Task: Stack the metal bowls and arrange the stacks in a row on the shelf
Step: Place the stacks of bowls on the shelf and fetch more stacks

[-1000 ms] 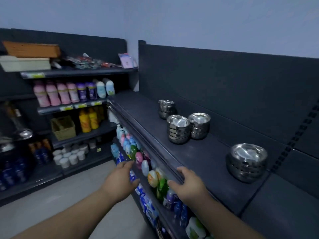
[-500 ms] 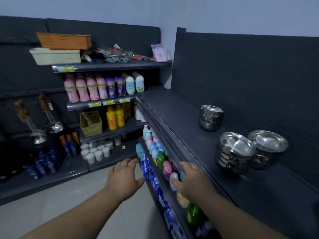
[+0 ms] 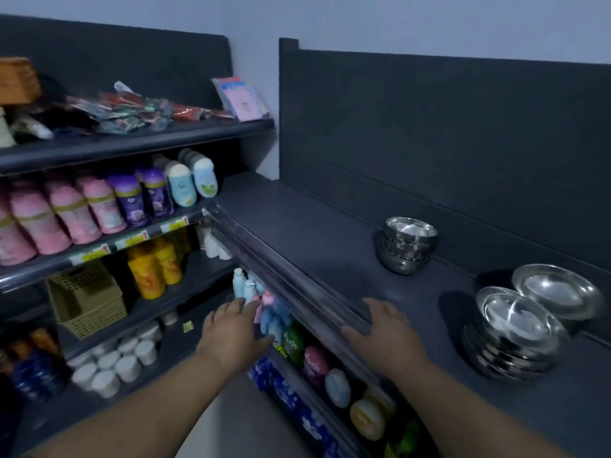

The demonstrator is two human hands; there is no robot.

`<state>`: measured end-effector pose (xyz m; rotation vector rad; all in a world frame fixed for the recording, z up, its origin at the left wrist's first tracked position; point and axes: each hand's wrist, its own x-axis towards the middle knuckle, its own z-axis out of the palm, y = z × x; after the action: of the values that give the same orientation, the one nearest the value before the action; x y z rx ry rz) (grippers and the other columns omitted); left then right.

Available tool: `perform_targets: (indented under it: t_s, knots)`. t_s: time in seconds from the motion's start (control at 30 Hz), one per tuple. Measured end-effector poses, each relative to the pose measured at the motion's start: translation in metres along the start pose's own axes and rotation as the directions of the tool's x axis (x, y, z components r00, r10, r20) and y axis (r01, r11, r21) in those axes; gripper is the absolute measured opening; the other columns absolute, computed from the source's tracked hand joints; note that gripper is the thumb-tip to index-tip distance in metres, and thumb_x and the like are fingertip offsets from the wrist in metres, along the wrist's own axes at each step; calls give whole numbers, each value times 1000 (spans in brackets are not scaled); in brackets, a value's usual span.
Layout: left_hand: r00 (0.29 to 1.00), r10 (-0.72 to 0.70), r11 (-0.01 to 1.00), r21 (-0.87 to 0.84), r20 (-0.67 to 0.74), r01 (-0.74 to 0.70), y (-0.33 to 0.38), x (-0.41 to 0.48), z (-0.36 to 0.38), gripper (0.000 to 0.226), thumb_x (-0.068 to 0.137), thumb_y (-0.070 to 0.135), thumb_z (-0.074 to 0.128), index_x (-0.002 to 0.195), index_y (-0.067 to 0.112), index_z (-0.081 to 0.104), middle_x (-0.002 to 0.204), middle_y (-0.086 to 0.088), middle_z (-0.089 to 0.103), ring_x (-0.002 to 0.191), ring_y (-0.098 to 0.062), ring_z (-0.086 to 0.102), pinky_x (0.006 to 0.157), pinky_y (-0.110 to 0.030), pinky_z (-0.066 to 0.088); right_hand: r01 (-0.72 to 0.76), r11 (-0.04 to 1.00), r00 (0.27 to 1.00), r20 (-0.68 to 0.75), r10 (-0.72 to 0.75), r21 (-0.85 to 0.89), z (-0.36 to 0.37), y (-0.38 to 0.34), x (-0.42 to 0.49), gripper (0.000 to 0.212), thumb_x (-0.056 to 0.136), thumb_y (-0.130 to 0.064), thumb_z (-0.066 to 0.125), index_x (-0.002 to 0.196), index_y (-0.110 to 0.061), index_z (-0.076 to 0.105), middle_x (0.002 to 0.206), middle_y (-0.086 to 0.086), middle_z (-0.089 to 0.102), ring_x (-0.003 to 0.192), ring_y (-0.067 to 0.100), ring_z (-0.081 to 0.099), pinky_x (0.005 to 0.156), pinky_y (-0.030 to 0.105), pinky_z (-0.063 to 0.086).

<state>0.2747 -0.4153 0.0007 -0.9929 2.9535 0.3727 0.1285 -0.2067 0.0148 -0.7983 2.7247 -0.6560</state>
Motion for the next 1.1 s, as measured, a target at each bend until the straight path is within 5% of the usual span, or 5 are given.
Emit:
perform_targets:
  t_s: [0.4,0.6,0.83,0.97,1.1]
  knots:
    - [946,323,946,-15,-6,-323,117,168,12,84,84,66,49,151,25,20,157,-2,23,143,-22,25,117,-38,22,-229,942,928,-235,287,245,-42,64,100,100,80,-46,70,153,-17,7,157,7,20,140,28,33,110,39,35]
    - [897,441,881,-209,35,-425,162,218,20,91,79,65,58,151,26,19,157,0,25,143,-19,24,117,-37,25,-248,894,901,-251,355,373,-31,74,128,105,72,-47,75,151,-23,10,151,4,34,134,23,41,107,37,41]
    - [781,588,654,-693,211,-304,188,268,27,109,69,47,80,152,29,12,153,9,33,136,-9,38,108,-25,32,-285,777,856,-216,470,562,-25,80,150,125,51,-54,82,150,-33,9,143,-11,45,130,10,45,105,24,40]
    - [625,732,498,-840,271,-218,191,288,30,95,68,43,84,144,38,28,130,21,55,115,9,54,108,-30,42,-265,714,831,-221,510,648,-28,71,160,109,62,-25,89,143,-42,18,118,-34,52,113,-3,53,77,-3,38]
    - [561,783,423,-892,269,-162,192,302,32,96,53,60,79,137,40,39,122,25,59,120,7,49,100,-19,39,-262,651,785,-235,573,713,-22,58,164,108,63,-16,89,147,-33,24,123,-26,56,110,-11,55,78,-2,41]
